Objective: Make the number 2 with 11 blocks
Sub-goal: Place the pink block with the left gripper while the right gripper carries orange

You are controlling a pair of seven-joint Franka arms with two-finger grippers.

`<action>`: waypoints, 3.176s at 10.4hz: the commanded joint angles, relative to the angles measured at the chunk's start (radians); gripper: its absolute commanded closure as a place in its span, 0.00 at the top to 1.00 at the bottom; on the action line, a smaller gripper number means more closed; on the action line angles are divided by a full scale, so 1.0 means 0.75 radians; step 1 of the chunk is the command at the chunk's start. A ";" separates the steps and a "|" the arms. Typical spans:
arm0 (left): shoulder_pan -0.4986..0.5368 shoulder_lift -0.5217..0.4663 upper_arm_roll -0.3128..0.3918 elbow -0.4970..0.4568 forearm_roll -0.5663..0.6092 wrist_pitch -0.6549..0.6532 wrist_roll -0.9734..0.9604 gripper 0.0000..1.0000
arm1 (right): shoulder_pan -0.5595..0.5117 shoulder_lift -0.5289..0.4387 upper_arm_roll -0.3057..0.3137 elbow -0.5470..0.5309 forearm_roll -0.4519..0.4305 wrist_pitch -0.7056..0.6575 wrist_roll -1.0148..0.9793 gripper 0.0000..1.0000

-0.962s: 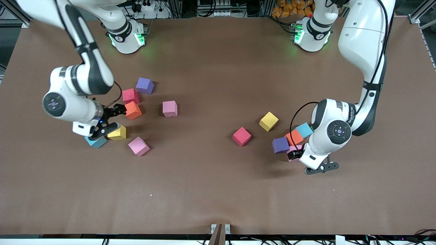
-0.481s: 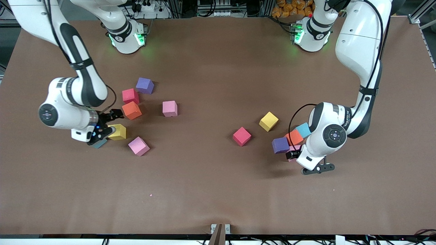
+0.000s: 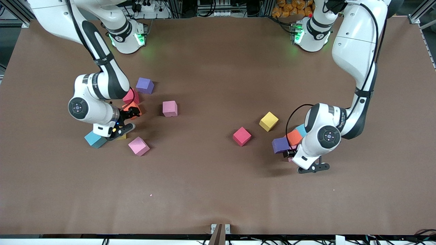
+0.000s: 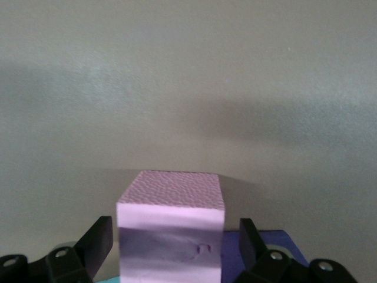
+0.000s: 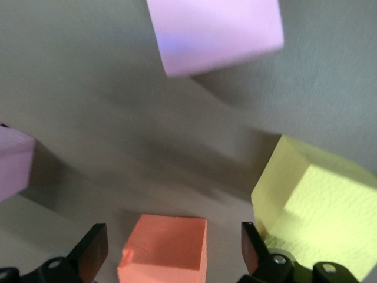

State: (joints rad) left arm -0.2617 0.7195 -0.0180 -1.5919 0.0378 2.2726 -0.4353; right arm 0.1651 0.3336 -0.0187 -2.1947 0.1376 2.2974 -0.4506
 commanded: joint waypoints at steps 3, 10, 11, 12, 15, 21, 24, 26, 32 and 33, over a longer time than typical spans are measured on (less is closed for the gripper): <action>-0.005 -0.010 -0.021 0.032 0.021 -0.066 0.004 0.46 | 0.005 -0.113 0.004 -0.144 -0.003 0.023 0.006 1.00; -0.005 -0.325 -0.184 0.034 0.021 -0.416 0.133 0.46 | 0.003 -0.071 0.007 -0.277 -0.003 0.236 0.014 1.00; -0.005 -0.364 -0.239 0.026 0.017 -0.483 0.072 0.46 | 0.001 -0.064 0.007 -0.279 -0.001 0.250 0.014 1.00; -0.005 -0.384 -0.311 0.022 0.015 -0.561 -0.077 0.46 | 0.001 -0.062 0.007 -0.295 -0.001 0.264 0.014 0.63; -0.007 -0.407 -0.560 -0.008 0.007 -0.621 -0.520 0.46 | -0.005 -0.085 0.007 -0.285 -0.001 0.248 0.018 0.19; -0.250 -0.334 -0.765 -0.125 -0.024 -0.543 -1.182 0.46 | 0.058 -0.164 0.011 -0.222 -0.003 0.197 -0.163 0.23; -0.361 -0.299 -0.778 -0.294 0.001 -0.262 -1.279 0.48 | 0.093 -0.177 0.011 -0.185 -0.006 0.195 -0.474 0.25; -0.387 -0.236 -0.790 -0.360 0.078 -0.122 -1.277 0.48 | 0.105 -0.175 0.011 -0.158 -0.006 0.197 -0.683 0.25; -0.396 -0.143 -0.794 -0.409 0.234 -0.062 -1.101 0.48 | 0.289 -0.212 0.011 -0.158 -0.134 0.158 -0.839 0.28; -0.398 -0.145 -0.796 -0.410 0.234 -0.062 -1.079 0.49 | 0.301 -0.214 0.013 -0.158 -0.136 0.134 -0.835 0.28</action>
State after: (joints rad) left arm -0.5634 0.6204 -0.6042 -1.8883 0.1911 2.2163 -1.2731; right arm 0.3652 0.2024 -0.0033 -2.3082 0.0553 2.4342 -1.0700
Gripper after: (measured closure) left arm 0.449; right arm 0.401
